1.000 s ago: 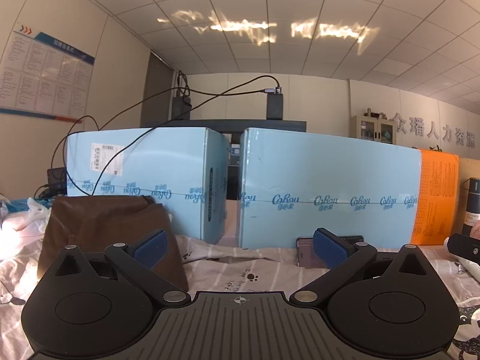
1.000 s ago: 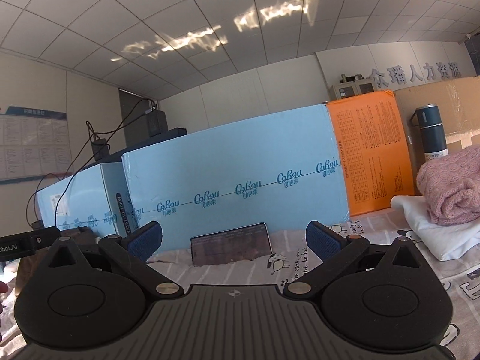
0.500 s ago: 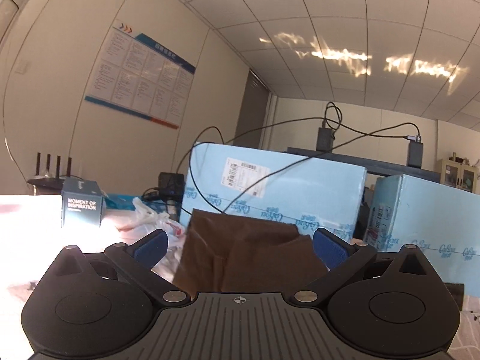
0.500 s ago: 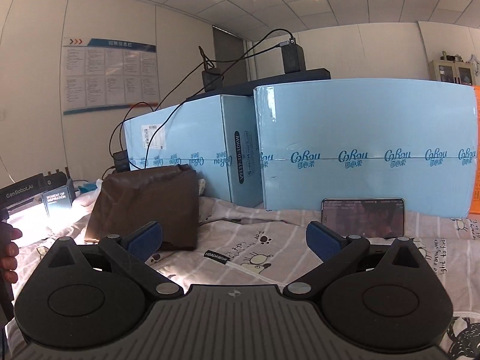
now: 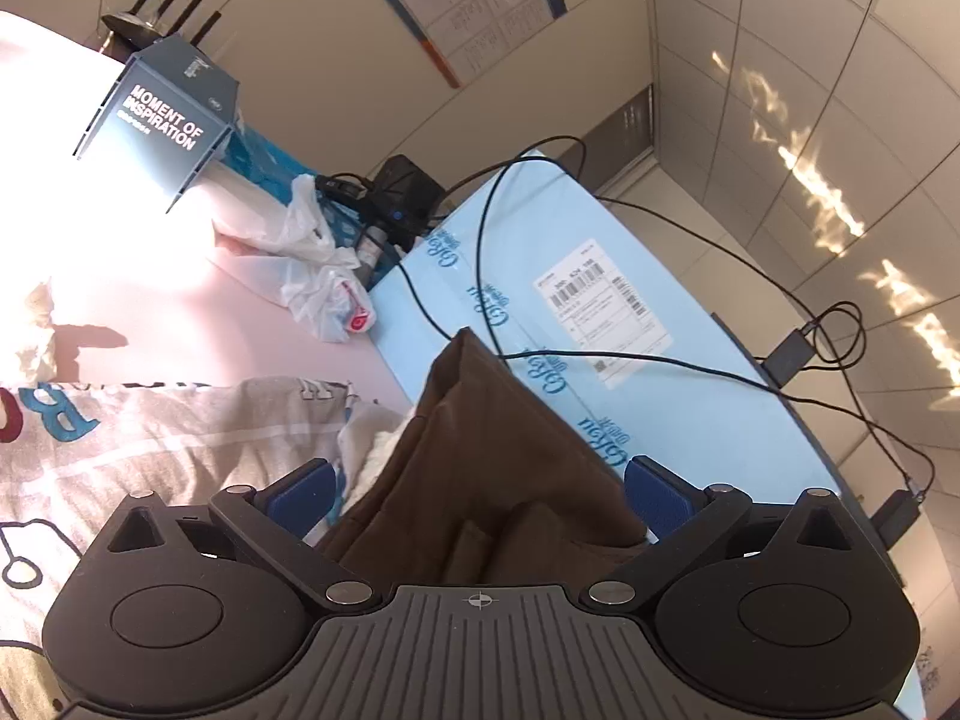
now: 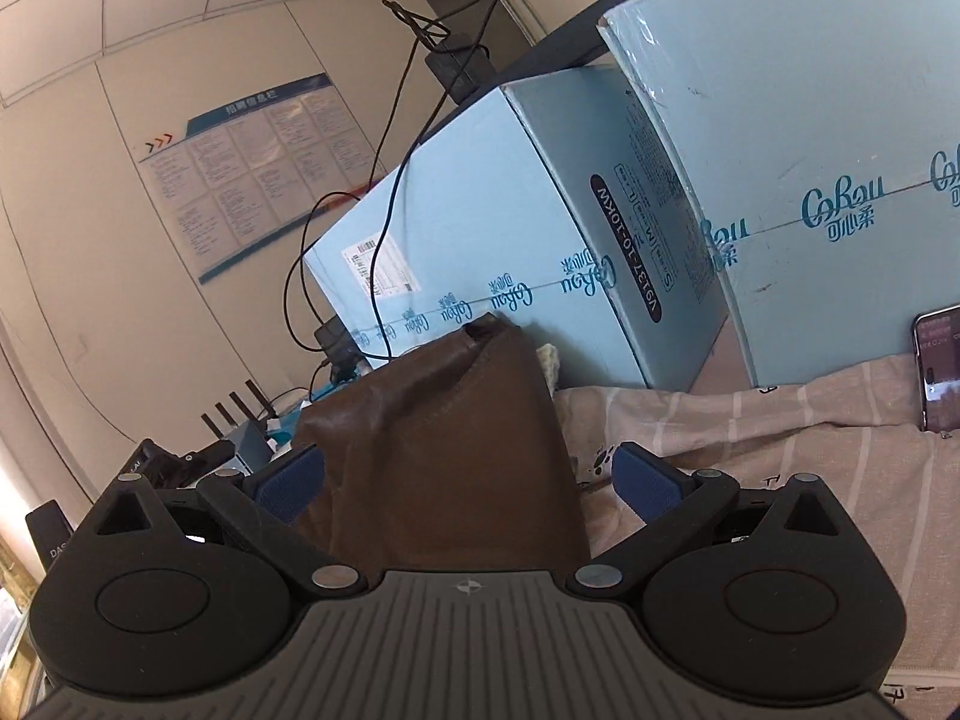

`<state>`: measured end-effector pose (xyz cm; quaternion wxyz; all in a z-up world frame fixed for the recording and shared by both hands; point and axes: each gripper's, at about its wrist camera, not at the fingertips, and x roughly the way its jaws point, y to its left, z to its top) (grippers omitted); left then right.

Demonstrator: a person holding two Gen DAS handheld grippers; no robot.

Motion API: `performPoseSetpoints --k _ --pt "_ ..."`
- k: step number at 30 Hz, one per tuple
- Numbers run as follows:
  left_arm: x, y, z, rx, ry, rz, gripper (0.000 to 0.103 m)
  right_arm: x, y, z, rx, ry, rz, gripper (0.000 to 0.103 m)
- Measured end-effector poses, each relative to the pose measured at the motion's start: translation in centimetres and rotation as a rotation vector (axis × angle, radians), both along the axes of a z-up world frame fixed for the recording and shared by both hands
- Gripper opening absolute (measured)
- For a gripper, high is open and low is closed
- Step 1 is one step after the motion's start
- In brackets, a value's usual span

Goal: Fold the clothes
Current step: 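Grasp the brown jacket with the right gripper and lift it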

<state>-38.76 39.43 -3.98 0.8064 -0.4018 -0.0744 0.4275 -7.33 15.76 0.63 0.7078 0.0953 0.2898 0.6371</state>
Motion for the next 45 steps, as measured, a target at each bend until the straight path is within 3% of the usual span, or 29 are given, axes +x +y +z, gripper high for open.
performPoseSetpoints --k 2,5,11,16,19,24,30,32,34,35,36,37,39,40,43,45 --pt "-0.2 0.5 -1.2 -0.054 0.029 -0.008 0.103 0.8 1.2 -1.5 -0.039 0.014 0.006 0.103" --pt "-1.6 0.6 -1.8 -0.102 0.006 0.015 0.103 2.0 3.2 -3.6 -0.067 0.062 0.029 0.103" --pt "-0.2 1.6 -2.5 -0.182 0.020 -0.166 0.103 3.0 7.3 -6.3 -0.103 0.130 0.070 0.103" --pt "2.0 1.5 -2.5 -0.163 0.117 -0.256 0.103 3.3 9.8 -7.9 -0.126 0.188 0.115 0.103" --pt "3.0 1.4 -2.6 -0.140 0.123 -0.335 0.103 2.9 10.4 -8.5 -0.125 0.219 0.154 0.103" --pt "3.3 1.0 -2.6 -0.114 0.062 -0.420 0.103 1.7 8.9 -7.1 -0.072 0.243 0.191 0.103" --pt "3.2 1.0 -2.6 -0.098 0.041 -0.406 0.101 0.3 6.2 -4.7 0.061 0.287 0.339 0.103" --pt "3.2 1.1 -2.7 -0.093 0.042 -0.397 0.092 0.1 6.1 -4.7 0.078 0.300 0.357 0.103" --pt "3.1 1.1 -2.7 -0.089 0.044 -0.387 0.075 -0.1 6.2 -4.9 0.077 0.309 0.347 0.103" --pt "3.1 1.2 -2.7 -0.086 0.044 -0.383 0.058 -0.3 6.3 -4.9 0.058 0.296 0.310 0.103" --pt "3.1 1.2 -2.7 -0.084 0.045 -0.378 0.051 -0.4 6.5 -5.2 0.031 0.277 0.264 0.101" --pt "3.1 1.2 -2.7 -0.082 0.046 -0.374 0.048 -0.5 6.8 -5.8 0.002 0.261 0.219 0.094" --pt "3.1 1.1 -2.7 -0.057 0.031 -0.380 0.041 -0.6 7.3 -6.8 -0.053 0.241 0.161 0.068" --pt "3.1 1.0 -2.6 -0.044 0.023 -0.384 0.039 -0.7 7.8 -7.1 -0.086 0.224 0.126 0.050" --pt "3.0 0.9 -2.5 -0.005 -0.001 -0.394 0.034 -0.7 7.4 -6.7 -0.052 0.213 0.131 0.034" --pt "2.8 0.7 -2.4 0.020 -0.027 -0.402 0.033 -0.9 6.8 -6.0 -0.013 0.203 0.143 0.030"
